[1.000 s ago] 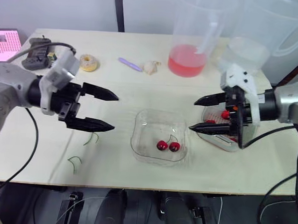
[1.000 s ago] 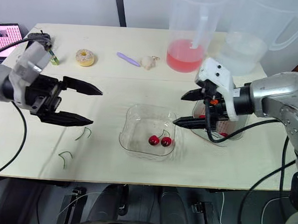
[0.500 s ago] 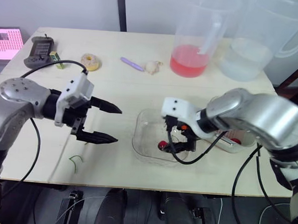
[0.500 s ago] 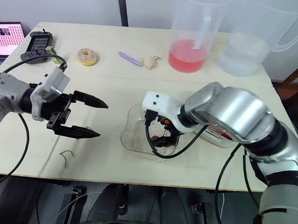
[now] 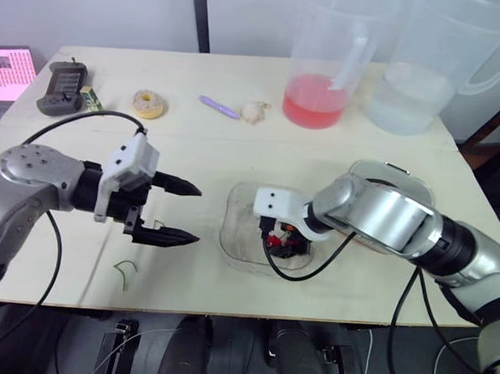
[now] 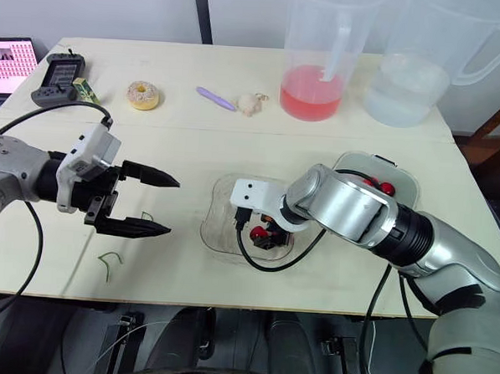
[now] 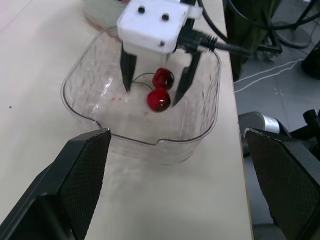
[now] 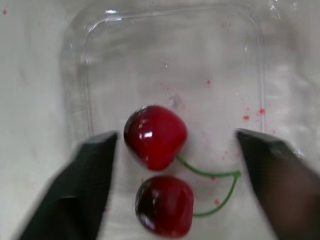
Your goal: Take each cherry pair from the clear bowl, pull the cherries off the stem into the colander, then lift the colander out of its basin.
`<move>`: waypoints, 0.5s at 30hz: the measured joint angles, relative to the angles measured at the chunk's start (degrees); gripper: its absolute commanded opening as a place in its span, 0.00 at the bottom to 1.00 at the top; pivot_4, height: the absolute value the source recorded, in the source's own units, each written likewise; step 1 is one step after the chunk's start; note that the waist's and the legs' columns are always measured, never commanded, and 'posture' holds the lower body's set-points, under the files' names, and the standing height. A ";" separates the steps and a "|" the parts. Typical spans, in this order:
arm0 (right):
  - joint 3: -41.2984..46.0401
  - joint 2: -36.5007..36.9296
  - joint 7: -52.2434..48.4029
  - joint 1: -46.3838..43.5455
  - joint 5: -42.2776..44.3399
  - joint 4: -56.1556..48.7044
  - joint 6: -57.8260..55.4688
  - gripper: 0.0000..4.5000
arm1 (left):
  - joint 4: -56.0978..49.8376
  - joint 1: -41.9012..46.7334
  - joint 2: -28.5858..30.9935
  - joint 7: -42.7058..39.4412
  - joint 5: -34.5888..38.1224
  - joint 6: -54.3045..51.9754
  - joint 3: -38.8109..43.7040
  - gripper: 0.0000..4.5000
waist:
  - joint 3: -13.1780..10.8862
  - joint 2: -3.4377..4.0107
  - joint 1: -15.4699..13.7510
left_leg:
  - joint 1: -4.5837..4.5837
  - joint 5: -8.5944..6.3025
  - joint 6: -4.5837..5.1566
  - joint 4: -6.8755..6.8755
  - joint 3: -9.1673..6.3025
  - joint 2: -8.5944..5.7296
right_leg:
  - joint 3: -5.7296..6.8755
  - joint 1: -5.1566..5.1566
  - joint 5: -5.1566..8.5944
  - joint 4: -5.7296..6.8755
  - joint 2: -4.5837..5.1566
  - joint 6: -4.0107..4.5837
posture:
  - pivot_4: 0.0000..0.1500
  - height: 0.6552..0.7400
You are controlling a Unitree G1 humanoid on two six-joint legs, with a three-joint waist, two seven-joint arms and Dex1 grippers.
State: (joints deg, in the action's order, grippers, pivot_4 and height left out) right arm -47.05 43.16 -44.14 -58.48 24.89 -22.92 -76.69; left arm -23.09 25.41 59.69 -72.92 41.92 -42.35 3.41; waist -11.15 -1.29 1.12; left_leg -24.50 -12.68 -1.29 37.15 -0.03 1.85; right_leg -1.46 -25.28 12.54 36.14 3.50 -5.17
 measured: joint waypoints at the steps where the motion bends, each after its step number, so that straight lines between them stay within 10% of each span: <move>1: -0.03 -0.19 -0.26 0.00 -0.24 0.23 0.14 0.50 | -0.19 0.00 0.04 0.15 0.05 -0.06 0.12 1.00 | 0.00 0.00 -0.01 | 0.00 0.00 0.00 0.00 0.00 0.00 | 0.00 0.00 0.00 0.00 0.00 0.00 | 1.00 0.91; 15: -1.71 -0.92 -3.31 -0.09 -5.27 0.68 3.63 0.50 | -0.32 0.09 0.06 1.00 0.34 -0.93 0.18 1.00 | 0.00 0.00 -0.01 | 0.00 0.00 0.00 0.00 0.00 0.00 | 0.01 0.00 0.00 0.00 0.00 0.00 | 1.00 0.91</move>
State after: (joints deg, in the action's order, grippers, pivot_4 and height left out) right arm -48.76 42.24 -47.45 -58.57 19.62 -22.24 -73.06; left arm -23.40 25.50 59.75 -71.91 42.26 -43.29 3.59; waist -11.15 -1.29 1.11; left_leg -24.50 -12.68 -1.29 37.15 -0.04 1.85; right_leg -1.45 -25.28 12.54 36.14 3.49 -5.17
